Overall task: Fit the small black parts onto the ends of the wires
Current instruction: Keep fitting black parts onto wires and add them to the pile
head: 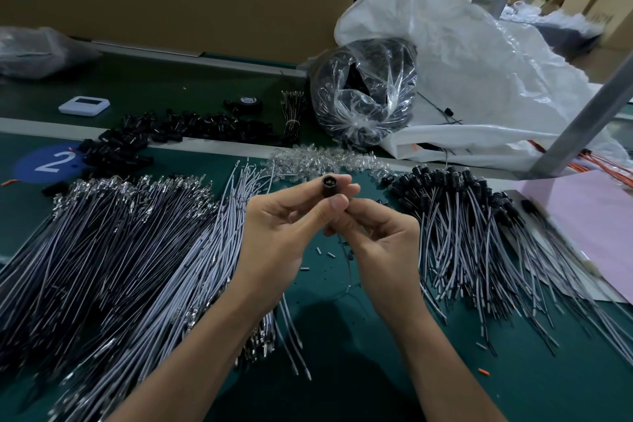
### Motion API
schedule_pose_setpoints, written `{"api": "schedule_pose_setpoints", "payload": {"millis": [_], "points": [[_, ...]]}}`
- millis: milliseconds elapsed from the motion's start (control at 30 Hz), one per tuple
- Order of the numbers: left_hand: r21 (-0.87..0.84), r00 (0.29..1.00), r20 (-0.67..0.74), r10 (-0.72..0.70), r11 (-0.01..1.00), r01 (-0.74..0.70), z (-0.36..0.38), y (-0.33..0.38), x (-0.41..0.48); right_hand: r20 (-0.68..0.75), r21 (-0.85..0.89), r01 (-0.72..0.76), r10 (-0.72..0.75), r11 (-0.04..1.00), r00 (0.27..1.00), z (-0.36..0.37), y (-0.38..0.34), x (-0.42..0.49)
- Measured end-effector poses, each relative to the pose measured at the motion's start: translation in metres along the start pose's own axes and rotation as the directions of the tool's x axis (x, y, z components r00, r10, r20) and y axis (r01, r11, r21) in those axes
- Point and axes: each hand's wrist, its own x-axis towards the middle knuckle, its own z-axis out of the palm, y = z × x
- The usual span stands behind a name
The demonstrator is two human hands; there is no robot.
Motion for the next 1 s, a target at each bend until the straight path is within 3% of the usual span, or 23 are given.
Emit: {"api": "schedule_pose_setpoints", "payload": {"millis": [667,767,900,1000], "points": [[0.011,0.999,-0.008,0.048,0.999,-0.048,0.0012,0.0003,-0.0026,0.023,-0.028,-0.041,0.041,0.999,0.999,0.0026,0.0062,-0.0036],[0.062,1.000,-0.012,0.023,0.998,-0.022,0.0001,0.0005,0.0000,-0.005,-0.079,-0.021,0.021,0.997,1.000,0.0033,0.0065,-0.0039],[0.237,1.000,0.007,-0.009,0.971,0.007,0.0013,-0.0019,0.0032,-0.075,-0.012,-0.049,0.047,0.999,0.996,-0.0019,0.0050,-0.0012],[0.218,0.999,-0.017,0.032,0.976,-0.028,0.0002,-0.0031,0.0015,-0.058,-0.014,-0.047,0.046,0.999,0.997,-0.0015,0.0042,-0.0012]]}}
